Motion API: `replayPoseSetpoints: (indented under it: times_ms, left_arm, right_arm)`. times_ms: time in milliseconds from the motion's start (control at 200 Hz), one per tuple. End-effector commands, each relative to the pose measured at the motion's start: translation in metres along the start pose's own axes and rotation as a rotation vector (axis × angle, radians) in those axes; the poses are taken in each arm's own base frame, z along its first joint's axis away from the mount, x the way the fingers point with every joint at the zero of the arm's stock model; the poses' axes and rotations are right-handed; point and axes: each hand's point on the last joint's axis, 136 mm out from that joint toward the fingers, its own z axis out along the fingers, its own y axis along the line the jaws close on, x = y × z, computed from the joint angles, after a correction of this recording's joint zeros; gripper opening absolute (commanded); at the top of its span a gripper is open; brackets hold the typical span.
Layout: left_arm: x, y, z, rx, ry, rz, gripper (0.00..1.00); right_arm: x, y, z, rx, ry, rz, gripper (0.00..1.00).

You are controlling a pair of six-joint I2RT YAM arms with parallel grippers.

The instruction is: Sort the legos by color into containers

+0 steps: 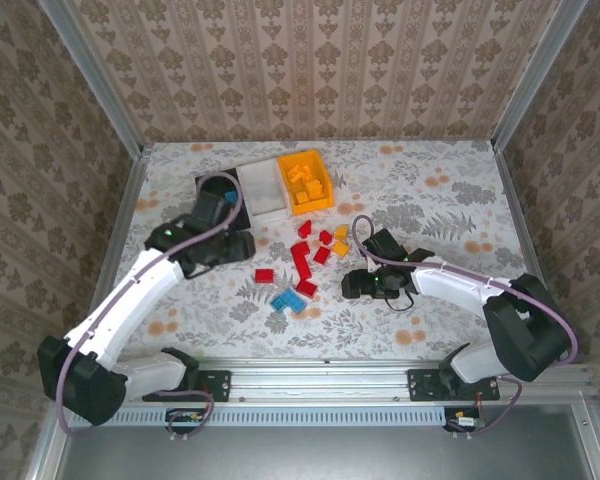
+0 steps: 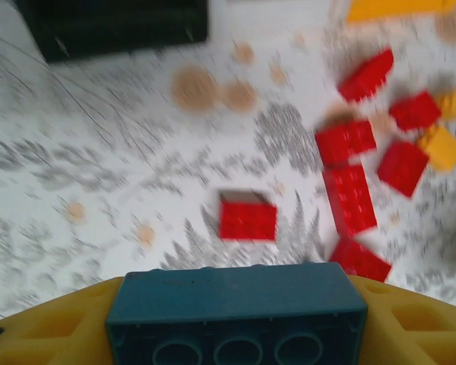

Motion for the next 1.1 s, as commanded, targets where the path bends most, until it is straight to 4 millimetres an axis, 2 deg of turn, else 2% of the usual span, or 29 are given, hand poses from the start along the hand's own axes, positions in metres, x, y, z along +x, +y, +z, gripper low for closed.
replayPoseSetpoints:
  times_ms: [0, 205, 430, 660, 1095]
  left_arm:
    - [-0.027, 0.014, 0.001, 0.025, 0.018, 0.054, 0.61]
    - [-0.086, 0.041, 0.029, 0.011, 0.016, 0.009, 0.61]
    - [-0.124, 0.061, 0.062, 0.013, 0.039, -0.043, 0.61]
    - [-0.134, 0.078, 0.088, -0.007, 0.092, -0.048, 0.61]
    - [-0.135, 0.091, 0.111, 0.015, 0.129, -0.062, 0.61]
  right_arm:
    - [-0.011, 0.010, -0.001, -0.027, -0.018, 0.005, 0.78]
    - [-0.012, 0.010, 0.007, -0.030, -0.002, 0.012, 0.78]
    - [-0.012, 0.007, 0.008, -0.005, -0.001, -0.007, 0.79]
    - [-0.011, 0.004, 0.010, 0.010, 0.016, -0.023, 0.79]
    - [-0.013, 0.010, 0.009, 0.022, 0.024, -0.018, 0.79]
